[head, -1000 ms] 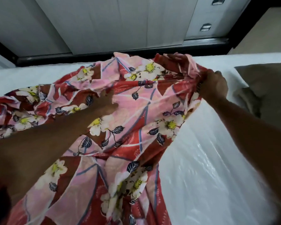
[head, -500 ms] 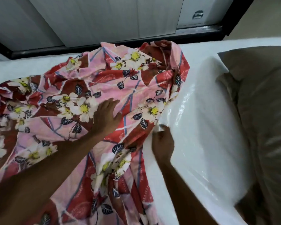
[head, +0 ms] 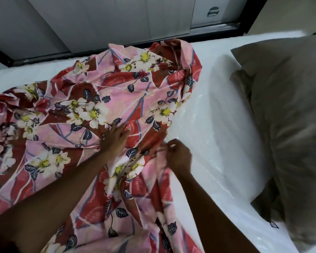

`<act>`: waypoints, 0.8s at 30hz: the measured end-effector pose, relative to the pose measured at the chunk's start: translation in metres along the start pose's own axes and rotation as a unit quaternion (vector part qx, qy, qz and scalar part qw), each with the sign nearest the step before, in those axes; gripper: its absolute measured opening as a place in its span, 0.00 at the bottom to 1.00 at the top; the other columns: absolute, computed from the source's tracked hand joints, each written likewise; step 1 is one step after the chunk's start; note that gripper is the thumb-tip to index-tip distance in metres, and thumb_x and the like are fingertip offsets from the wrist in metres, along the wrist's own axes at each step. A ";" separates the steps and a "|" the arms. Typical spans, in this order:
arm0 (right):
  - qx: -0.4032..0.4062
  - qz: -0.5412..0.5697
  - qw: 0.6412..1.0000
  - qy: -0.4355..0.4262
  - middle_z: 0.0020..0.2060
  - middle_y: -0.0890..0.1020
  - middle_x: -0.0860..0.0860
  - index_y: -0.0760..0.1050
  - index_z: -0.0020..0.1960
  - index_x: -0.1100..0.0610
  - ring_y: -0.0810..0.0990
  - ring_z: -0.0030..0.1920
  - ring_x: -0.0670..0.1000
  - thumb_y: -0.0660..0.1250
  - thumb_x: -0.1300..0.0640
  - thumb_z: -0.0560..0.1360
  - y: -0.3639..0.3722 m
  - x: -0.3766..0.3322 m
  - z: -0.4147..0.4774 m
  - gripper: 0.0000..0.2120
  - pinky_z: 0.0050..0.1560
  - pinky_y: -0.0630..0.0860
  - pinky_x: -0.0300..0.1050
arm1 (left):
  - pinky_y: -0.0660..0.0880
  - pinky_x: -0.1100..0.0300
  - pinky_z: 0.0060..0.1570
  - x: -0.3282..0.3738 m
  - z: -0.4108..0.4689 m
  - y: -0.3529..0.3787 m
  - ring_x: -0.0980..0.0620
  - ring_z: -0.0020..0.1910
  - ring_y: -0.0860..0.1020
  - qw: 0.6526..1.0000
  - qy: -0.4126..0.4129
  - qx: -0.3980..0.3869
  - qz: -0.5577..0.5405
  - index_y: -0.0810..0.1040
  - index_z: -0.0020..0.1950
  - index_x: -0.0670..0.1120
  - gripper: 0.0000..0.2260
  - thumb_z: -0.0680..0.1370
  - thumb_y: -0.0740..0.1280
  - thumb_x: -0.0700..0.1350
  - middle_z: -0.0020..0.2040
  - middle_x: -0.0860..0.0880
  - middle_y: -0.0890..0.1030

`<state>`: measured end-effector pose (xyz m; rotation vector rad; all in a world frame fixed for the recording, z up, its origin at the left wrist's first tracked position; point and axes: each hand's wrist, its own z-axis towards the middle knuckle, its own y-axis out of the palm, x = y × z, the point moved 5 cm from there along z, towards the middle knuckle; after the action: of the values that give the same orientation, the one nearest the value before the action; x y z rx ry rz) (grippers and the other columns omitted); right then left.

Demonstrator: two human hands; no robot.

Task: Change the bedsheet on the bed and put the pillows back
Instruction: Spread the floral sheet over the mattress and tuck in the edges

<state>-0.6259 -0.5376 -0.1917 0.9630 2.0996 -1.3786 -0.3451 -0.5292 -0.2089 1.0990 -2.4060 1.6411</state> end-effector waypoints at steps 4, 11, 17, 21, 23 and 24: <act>0.285 0.060 0.955 0.061 0.45 0.83 0.51 0.78 0.50 0.52 0.81 0.50 0.57 0.60 0.60 0.72 -0.098 0.048 -0.007 0.11 0.48 0.74 0.49 | 0.57 0.33 0.73 0.004 0.007 0.000 0.35 0.78 0.55 0.999 -0.016 -0.026 0.019 0.58 0.79 0.59 0.39 0.72 0.43 0.75 0.81 0.43 0.53; 0.297 0.098 0.936 0.158 0.61 0.79 0.56 0.71 0.65 0.49 0.78 0.59 0.62 0.61 0.53 0.80 -0.144 0.108 -0.035 0.14 0.58 0.72 0.55 | 0.56 0.31 0.72 -0.008 0.028 0.011 0.34 0.76 0.58 0.990 0.016 -0.027 0.139 0.63 0.75 0.58 0.41 0.72 0.37 0.78 0.79 0.45 0.61; 0.140 0.017 0.986 0.092 0.68 0.72 0.53 0.55 0.78 0.43 0.78 0.60 0.59 0.68 0.38 0.77 -0.113 0.112 -0.101 0.36 0.57 0.75 0.58 | 0.61 0.33 0.69 0.066 -0.060 0.017 0.38 0.75 0.62 0.972 0.158 0.136 0.111 0.68 0.74 0.50 0.29 0.78 0.55 0.65 0.75 0.43 0.67; 0.060 -0.033 0.997 0.029 0.62 0.70 0.53 0.54 0.78 0.41 0.80 0.50 0.58 0.70 0.44 0.77 -0.083 0.122 -0.151 0.36 0.45 0.82 0.56 | 0.60 0.37 0.71 0.089 -0.116 0.058 0.40 0.76 0.61 0.965 0.206 0.104 0.125 0.67 0.76 0.52 0.28 0.79 0.57 0.62 0.78 0.44 0.64; 0.037 -0.016 0.999 0.027 0.61 0.71 0.52 0.58 0.78 0.41 0.80 0.50 0.57 0.69 0.55 0.77 -0.074 0.135 -0.170 0.34 0.45 0.80 0.52 | 0.62 0.39 0.71 0.098 -0.146 0.074 0.40 0.77 0.61 0.958 0.238 0.105 0.117 0.68 0.76 0.51 0.27 0.79 0.59 0.61 0.78 0.43 0.64; 0.037 -0.013 0.999 0.036 0.60 0.73 0.52 0.62 0.77 0.43 0.79 0.50 0.55 0.69 0.60 0.76 -0.078 0.145 -0.176 0.34 0.46 0.78 0.49 | 0.63 0.38 0.70 0.100 -0.160 0.080 0.40 0.77 0.61 0.956 0.250 0.107 0.113 0.69 0.76 0.51 0.26 0.80 0.59 0.60 0.77 0.43 0.65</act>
<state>-0.7786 -0.3519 -0.1741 1.0328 2.1326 -1.4644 -0.5208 -0.4352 -0.1626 0.3517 -2.1119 1.9869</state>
